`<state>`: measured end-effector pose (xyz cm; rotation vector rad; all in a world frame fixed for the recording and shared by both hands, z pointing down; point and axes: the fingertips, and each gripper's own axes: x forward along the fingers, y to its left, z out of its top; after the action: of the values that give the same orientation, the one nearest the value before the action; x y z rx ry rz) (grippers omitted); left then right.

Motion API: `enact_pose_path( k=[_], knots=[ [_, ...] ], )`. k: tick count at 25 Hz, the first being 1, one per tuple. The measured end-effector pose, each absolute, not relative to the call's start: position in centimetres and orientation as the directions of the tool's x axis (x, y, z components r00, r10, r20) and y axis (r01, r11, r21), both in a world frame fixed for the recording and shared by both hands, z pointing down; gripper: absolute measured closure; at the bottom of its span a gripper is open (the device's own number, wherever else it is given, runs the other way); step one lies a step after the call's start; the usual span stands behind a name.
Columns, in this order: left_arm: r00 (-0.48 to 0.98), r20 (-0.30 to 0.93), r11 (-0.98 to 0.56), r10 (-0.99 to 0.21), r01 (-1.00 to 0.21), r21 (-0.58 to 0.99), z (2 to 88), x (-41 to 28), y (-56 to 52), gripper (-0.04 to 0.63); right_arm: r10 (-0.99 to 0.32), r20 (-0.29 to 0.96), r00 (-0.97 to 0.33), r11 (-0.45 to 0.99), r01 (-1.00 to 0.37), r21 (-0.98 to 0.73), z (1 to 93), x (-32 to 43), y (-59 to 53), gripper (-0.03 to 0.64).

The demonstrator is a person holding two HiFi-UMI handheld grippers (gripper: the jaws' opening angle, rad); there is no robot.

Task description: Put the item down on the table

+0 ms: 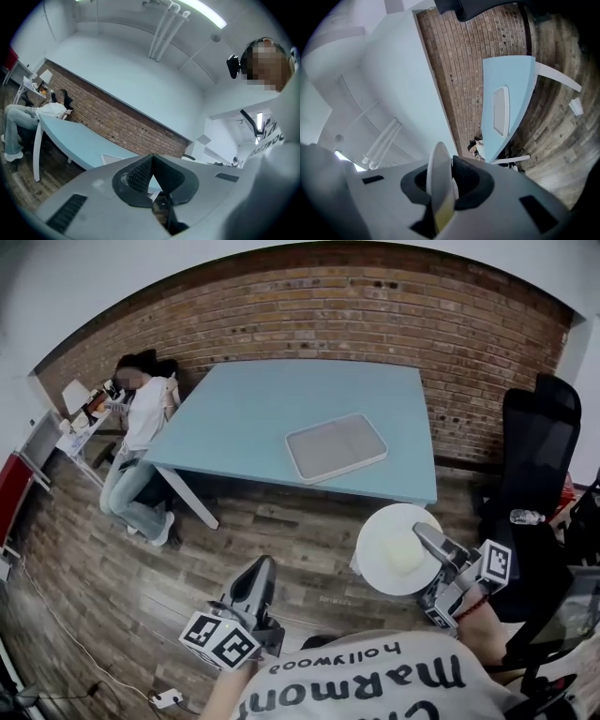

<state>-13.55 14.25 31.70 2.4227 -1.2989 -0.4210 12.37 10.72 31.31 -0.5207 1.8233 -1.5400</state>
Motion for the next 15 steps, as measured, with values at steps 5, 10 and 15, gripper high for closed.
enact_pose_path(
  k=[5,10,15],
  knots=[
    [0.579,-0.056,-0.533,-0.813,-0.703,0.470,32.9,-12.7,13.0,0.589,-0.701,-0.216,-0.679,0.206,0.098,-0.974,31.7,12.6,9.9,0.565],
    [0.577,0.007,-0.505,-0.817,-0.720,0.476,34.8,-12.7,12.1,0.589,-0.729,-0.190,-0.658,0.184,0.079,-0.980,32.4,14.1,9.0,0.565],
    [0.534,0.038,-0.459,-0.845,-0.760,0.460,35.7,-13.9,10.9,0.589,-0.719,-0.184,-0.670,0.170,0.087,-0.982,32.7,13.9,6.4,0.565]
  ],
)
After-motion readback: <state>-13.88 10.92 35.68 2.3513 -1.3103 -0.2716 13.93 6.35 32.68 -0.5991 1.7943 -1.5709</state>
